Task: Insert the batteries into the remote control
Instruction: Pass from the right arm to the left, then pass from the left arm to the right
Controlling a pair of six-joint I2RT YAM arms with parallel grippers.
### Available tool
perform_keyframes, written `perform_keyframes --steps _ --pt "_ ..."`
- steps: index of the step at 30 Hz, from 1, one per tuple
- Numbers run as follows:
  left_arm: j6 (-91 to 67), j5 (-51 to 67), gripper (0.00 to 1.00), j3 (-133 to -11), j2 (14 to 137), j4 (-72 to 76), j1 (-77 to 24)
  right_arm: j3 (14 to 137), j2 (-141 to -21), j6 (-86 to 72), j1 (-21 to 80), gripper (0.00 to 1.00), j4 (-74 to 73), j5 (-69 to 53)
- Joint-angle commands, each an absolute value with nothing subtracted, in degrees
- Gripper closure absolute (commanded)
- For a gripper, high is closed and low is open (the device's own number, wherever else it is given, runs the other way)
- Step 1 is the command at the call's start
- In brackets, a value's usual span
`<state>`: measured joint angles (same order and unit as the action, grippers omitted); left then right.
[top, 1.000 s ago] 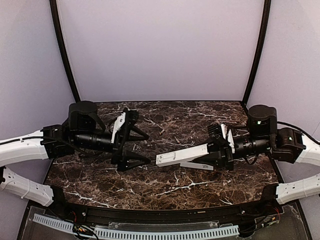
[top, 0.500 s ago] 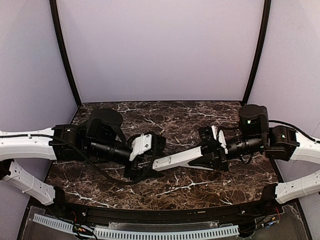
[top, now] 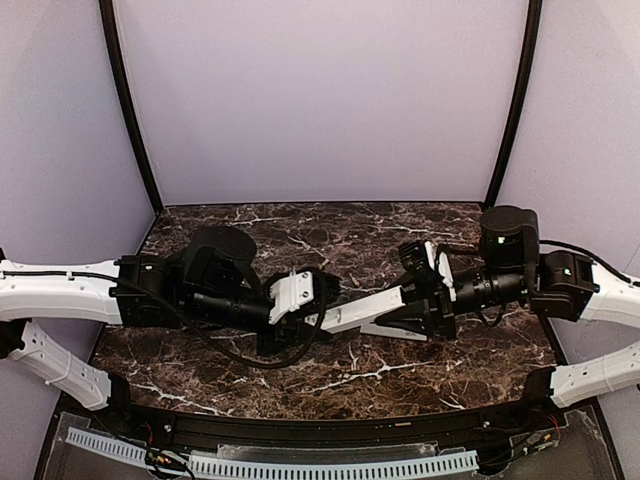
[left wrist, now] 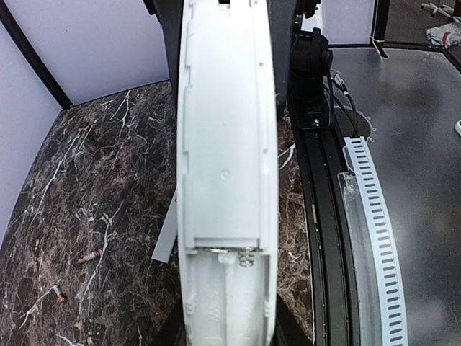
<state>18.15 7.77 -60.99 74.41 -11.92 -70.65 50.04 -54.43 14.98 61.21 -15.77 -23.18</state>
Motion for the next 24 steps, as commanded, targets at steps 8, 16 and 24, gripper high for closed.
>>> perform_keyframes --steps 8,16,24 --pt "7.95 -12.77 0.99 -56.60 71.98 -0.23 -70.40 50.41 -51.43 -6.32 56.94 0.03 -7.42 -11.22" --pt "2.58 -21.16 1.00 -55.27 72.05 5.75 -70.40 51.28 -53.78 -22.12 56.71 0.01 -3.92 -4.11" --pt "0.33 -23.27 1.00 -58.53 76.86 4.26 -70.86 57.57 -62.93 -25.78 56.17 0.02 -0.83 -4.22"
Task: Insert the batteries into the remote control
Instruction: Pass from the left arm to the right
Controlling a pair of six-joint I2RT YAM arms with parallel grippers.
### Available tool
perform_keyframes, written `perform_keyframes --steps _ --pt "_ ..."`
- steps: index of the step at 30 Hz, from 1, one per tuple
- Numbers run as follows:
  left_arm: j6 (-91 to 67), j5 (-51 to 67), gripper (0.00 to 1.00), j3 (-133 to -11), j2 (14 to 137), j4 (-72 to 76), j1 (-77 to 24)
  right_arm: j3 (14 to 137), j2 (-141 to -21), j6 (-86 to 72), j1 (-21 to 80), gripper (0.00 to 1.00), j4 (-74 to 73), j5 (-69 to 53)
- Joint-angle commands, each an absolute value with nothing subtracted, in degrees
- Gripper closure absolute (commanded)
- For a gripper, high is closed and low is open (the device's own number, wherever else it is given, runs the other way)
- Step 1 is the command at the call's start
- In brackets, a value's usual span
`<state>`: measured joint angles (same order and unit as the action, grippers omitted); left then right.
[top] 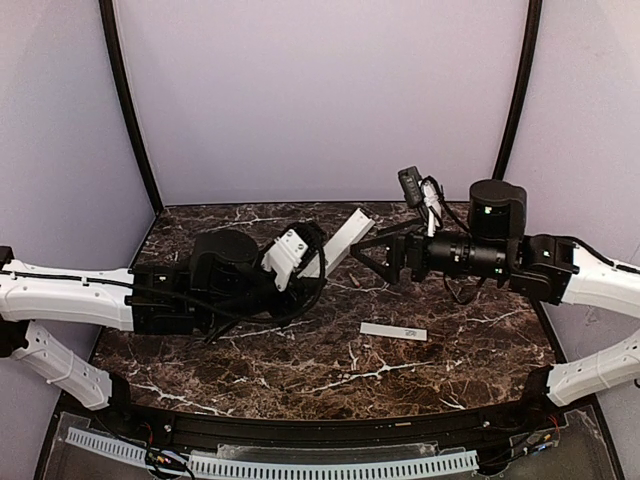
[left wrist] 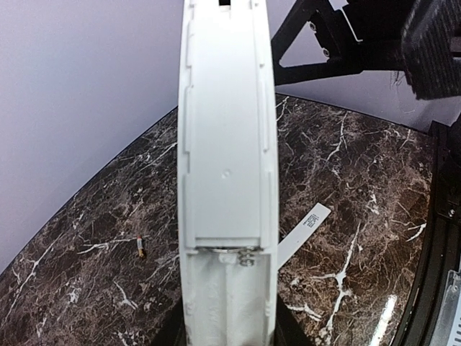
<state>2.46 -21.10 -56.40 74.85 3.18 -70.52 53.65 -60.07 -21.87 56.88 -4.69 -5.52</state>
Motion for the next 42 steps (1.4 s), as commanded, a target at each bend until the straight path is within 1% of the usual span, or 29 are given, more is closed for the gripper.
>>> perform_keyframes --steps 1,3,5,12,14,16,19,22,25,27,36,38,40,41,42 --pt "0.29 -23.37 1.00 -58.58 77.01 4.37 -70.96 58.01 -63.48 -26.02 56.05 0.02 -0.41 -4.22" --pt "0.29 -23.82 1.00 -58.77 77.38 4.40 -71.01 58.06 -63.87 -26.67 55.74 0.04 1.65 -4.23" --pt "0.28 -23.93 1.00 -58.82 77.59 4.66 -71.09 57.95 -64.18 -28.13 55.08 0.08 2.64 -3.98" --pt "0.82 -24.21 1.00 -56.69 77.08 9.36 -71.54 54.17 -63.83 -37.93 48.72 0.32 7.09 -10.27" --pt "1.18 -24.63 1.00 -56.99 77.36 9.59 -71.62 53.88 -64.32 -39.75 47.61 0.35 7.42 -11.67" --pt "1.36 -25.41 1.00 -57.63 77.98 9.21 -71.63 54.03 -64.99 -40.58 47.32 0.37 7.38 -12.56" --pt "1.51 -26.76 1.00 -58.21 79.02 8.70 -71.63 54.02 -66.24 -41.78 47.29 0.31 7.97 -14.47" --pt "1.51 -27.31 1.00 -58.94 79.55 8.38 -71.63 53.75 -67.19 -41.90 47.33 0.29 9.37 -16.46" --pt "1.56 -27.77 1.00 -59.68 80.22 7.62 -71.59 53.01 -67.59 -42.10 47.29 0.30 10.81 -16.98" --pt "1.40 -27.86 1.00 -59.72 80.34 7.64 -71.63 52.95 -67.78 -41.90 47.29 0.38 10.90 -16.80" --pt "0.82 -27.15 0.99 -60.87 81.33 7.57 -71.62 52.68 -68.78 -42.00 46.40 0.83 12.06 -18.72" --pt "0.41 -26.72 0.92 -61.85 81.34 5.99 -71.52 52.13 -68.06 -42.24 45.15 0.91 12.04 -19.01" --pt "0.28 -23.91 0.68 -62.88 81.14 3.10 -70.87 51.36 -67.09 -42.27 43.57 1.00 12.04 -19.59" --pt "-0.65 -22.76 0.63 -63.08 81.09 2.38 -69.88 50.99 -66.49 -42.28 42.68 1.00 11.91 -19.97" --pt "-2.21 -20.19 0.54 -63.19 80.59 1.39 -69.26 50.46 -65.83 -42.28 41.62 1.00 11.75 -20.24"
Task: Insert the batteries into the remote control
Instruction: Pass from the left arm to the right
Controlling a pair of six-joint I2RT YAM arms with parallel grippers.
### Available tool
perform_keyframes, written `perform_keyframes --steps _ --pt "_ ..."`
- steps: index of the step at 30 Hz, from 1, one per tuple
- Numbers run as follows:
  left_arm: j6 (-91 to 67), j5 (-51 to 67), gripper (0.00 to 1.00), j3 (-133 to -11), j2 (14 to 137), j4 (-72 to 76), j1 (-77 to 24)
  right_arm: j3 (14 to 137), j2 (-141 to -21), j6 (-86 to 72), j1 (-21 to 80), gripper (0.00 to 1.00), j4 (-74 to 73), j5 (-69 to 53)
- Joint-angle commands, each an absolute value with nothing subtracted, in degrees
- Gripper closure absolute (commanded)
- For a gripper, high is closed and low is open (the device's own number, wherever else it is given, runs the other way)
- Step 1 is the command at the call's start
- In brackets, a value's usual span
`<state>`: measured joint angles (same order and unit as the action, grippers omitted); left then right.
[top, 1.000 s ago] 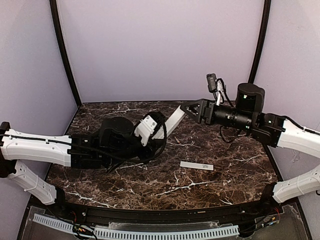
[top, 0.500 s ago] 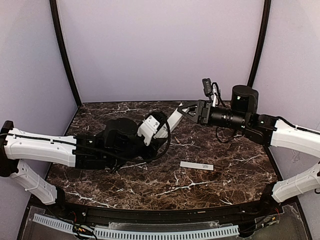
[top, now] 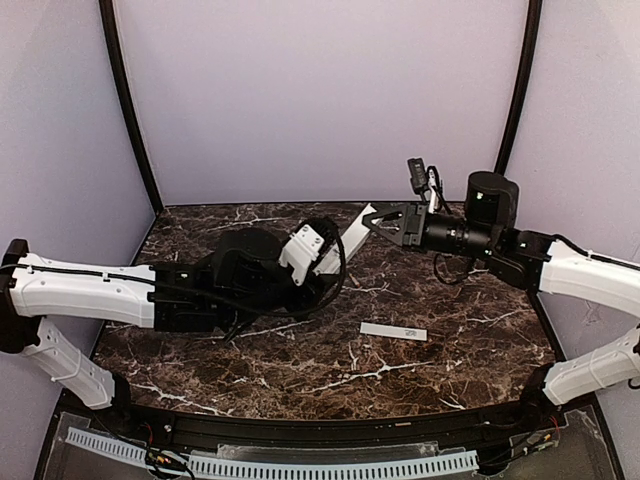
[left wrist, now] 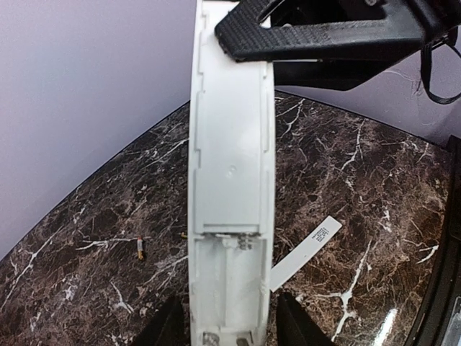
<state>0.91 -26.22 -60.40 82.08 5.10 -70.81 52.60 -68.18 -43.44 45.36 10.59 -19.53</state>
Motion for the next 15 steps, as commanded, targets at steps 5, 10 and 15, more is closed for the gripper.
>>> perform_keyframes --steps 5,10,15 --pt "-5.02 -10.71 0.33 -60.96 77.19 1.28 -63.09 48.67 -61.91 -40.69 36.37 1.00 8.57 -20.38" --pt "-5.89 -9.69 0.31 -62.33 77.00 -3.46 -57.59 47.07 -57.97 -38.45 30.14 1.00 3.54 -21.91" --pt "-8.94 -7.40 0.38 -66.61 81.56 -9.12 -52.66 45.44 -55.58 -36.79 24.46 1.00 0.27 -24.62"
